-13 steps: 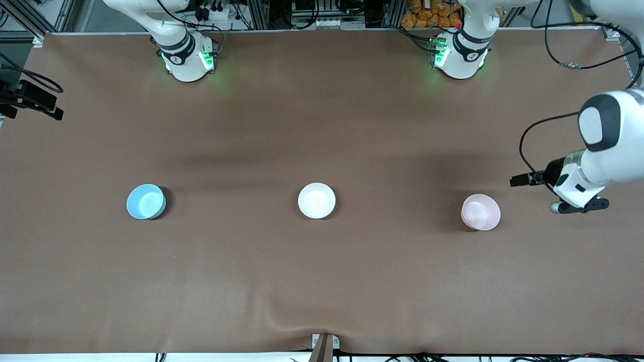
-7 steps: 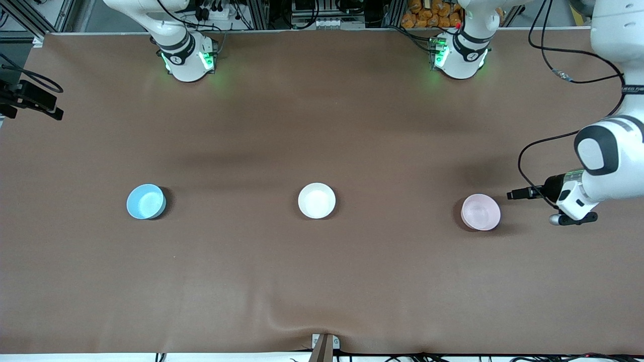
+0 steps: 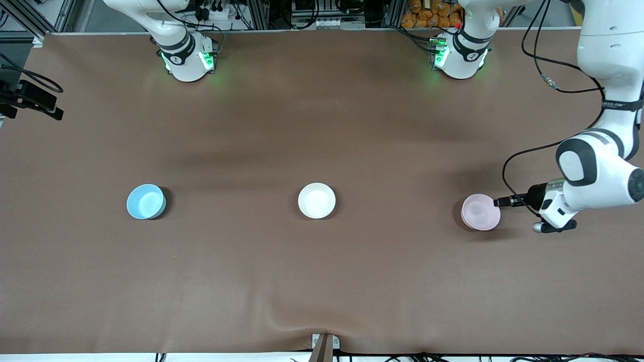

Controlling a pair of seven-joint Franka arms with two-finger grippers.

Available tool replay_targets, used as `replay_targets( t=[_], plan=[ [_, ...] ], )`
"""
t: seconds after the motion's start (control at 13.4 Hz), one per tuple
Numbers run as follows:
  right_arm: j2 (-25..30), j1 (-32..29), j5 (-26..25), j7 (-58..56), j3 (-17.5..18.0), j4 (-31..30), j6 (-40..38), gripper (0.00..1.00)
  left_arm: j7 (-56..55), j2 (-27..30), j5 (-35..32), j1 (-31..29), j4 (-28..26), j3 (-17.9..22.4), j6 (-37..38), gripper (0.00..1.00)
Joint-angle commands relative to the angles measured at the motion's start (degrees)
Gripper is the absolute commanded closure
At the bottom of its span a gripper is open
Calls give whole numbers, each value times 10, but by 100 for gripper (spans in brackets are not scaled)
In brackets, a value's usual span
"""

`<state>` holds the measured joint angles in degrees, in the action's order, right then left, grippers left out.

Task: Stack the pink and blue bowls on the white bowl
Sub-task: 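Reach the left gripper down to the rim of the pink bowl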

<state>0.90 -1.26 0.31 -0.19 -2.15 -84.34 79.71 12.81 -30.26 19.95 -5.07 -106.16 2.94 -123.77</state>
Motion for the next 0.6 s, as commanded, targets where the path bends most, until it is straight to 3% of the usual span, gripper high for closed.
replay_targets(
  t=[0.0,0.22,0.37,0.45,0.52],
  plan=[
    [-5,5,-1,8,-2,12,-7,0,22,-16,13,2,13,0,-14,44],
    [-6,5,-1,8,-2,12,-7,0,22,-32,14,2,19,-5,-31,66],
    [-6,5,-1,8,-2,12,-7,0,22,-36,20,3,20,-7,-31,93],
    [-6,5,-1,8,-2,12,-7,0,22,-37,21,5,20,-14,-31,100],
    [-6,5,-1,8,-2,12,-7,0,20,-36,21,6,20,-15,-31,100]
  ],
)
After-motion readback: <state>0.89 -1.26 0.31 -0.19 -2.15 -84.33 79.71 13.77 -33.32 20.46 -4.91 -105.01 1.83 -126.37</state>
